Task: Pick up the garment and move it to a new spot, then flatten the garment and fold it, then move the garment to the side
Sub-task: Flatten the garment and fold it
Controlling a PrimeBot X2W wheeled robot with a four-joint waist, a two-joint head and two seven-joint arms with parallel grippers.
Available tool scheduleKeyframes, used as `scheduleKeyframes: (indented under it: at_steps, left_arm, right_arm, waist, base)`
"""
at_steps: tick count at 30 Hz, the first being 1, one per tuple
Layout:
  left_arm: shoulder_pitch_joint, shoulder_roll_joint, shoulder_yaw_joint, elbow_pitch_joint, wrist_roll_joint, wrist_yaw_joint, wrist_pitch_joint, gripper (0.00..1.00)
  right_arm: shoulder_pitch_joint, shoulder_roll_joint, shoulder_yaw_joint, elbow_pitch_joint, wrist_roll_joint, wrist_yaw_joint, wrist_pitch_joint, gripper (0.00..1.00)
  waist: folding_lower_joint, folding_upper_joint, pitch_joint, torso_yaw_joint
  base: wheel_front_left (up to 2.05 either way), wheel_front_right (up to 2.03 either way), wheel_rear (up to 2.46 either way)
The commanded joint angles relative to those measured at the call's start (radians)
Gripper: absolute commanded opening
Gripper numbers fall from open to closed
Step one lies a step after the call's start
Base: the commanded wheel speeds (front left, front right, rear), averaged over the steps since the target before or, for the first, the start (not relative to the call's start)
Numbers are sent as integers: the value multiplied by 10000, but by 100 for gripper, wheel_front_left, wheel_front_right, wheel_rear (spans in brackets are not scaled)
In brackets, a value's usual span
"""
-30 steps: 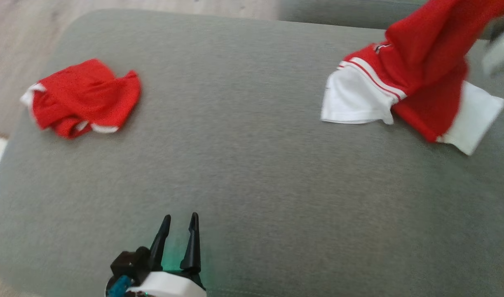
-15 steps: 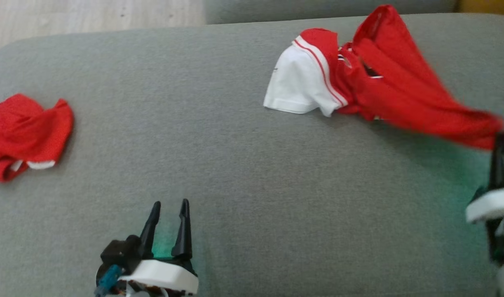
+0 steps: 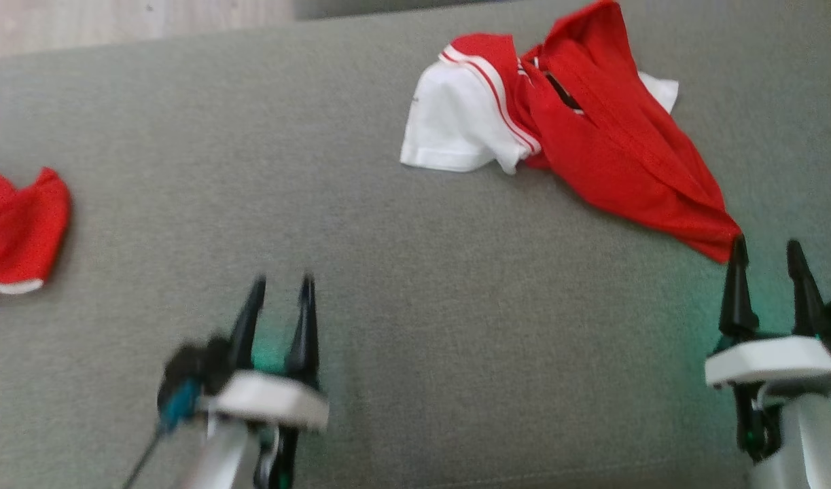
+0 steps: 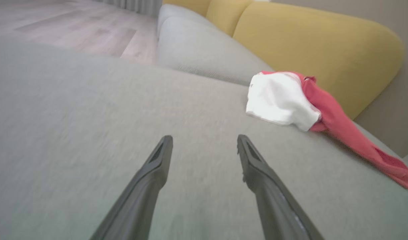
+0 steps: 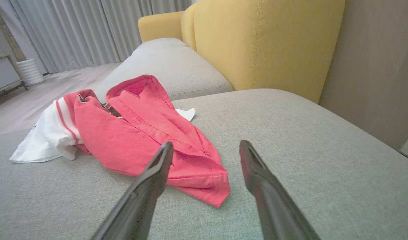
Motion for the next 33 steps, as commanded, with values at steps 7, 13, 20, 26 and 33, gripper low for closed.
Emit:
scheduleKeyframes:
  at_steps: [7, 13, 20, 26, 33]
  left_arm:
    - [-2940, 26, -390, 446, -61, -227, -53, 100]
    - [-4668, 26, -812, 1849, -45, -323, -53, 100]
    - [-5912, 95, -308, 3422, 529, -326, -53, 100]
    - [-6336, 165, -90, 4620, 972, -188, -53, 40]
    - [-6036, 70, -185, 5302, 1031, -223, -53, 0]
  right_arm:
    - [-1196, 120, 904, -616, -18, -7, -93, 100]
    - [-1671, 141, 1622, -704, 452, -7, -93, 100]
    - [-1912, 143, 2099, -935, 897, -7, -93, 100]
    - [-1948, 144, 2215, -963, 1067, -7, -93, 100]
    - [-1840, 144, 1971, -832, 1002, -7, -93, 100]
  waist:
    - [0, 0, 1318, -931]
    - [0, 0, 2070, -1814]
    - [0, 0, 2653, -2558]
    - [0, 0, 2744, -2770]
    - [0, 0, 2369, -2320]
  base:
    - [0, 0, 0]
    - [0, 0, 0]
    - [0, 0, 0]
    - [0, 0, 0]
    - [0, 0, 0]
